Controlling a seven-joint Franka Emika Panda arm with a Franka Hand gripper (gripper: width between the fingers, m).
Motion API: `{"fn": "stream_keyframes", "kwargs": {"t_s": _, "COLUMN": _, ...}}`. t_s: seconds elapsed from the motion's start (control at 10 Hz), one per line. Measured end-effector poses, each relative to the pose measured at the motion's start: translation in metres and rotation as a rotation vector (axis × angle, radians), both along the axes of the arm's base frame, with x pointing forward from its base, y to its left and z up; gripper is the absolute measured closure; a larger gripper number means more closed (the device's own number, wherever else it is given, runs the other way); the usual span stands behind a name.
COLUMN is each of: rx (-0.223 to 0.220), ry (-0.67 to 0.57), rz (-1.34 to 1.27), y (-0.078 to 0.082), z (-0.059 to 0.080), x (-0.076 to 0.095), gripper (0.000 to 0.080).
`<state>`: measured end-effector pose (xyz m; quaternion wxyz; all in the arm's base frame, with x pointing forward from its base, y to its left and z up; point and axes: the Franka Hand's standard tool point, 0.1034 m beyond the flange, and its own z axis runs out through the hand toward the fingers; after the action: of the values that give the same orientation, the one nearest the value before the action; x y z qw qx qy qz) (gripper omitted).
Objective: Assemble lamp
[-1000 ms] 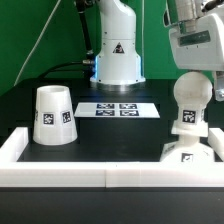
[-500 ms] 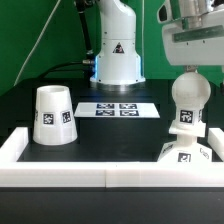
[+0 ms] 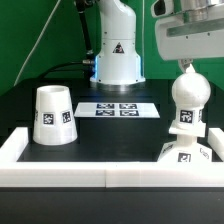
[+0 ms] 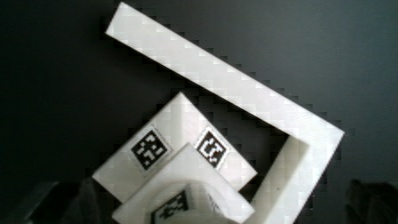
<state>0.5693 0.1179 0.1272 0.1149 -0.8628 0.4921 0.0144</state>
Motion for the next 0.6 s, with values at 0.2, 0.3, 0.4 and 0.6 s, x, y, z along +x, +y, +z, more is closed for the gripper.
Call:
{"fn": "stream_keyframes", "kwargs": {"t_s": 0.2, "rx": -0.060, "ry": 0.007, "rz": 0.278, "y": 0.001, "z": -0.003, "x": -0.010, "gripper": 0.0100}}
{"fn": "stream_keyframes", "kwargs": {"t_s": 0.3, "rx": -0.075, "ry": 0.019, "rz": 0.376, "y": 0.000, "z": -0.002, "x": -0.016, "gripper": 0.0100}}
{"fn": "stream_keyframes", "kwargs": {"t_s": 0.4, "rx": -0.088, "ry": 0.029, "rz": 0.475, "y": -0.002, "z": -0.001, "x": -0.021, "gripper": 0.0100}}
{"fn": "stream_keyframes", "kwargs": {"t_s": 0.6, "rx": -0.098, "ry": 0.011, "rz": 0.467, "y": -0.018, "z": -0.003, "x": -0.029, "gripper": 0.0100}}
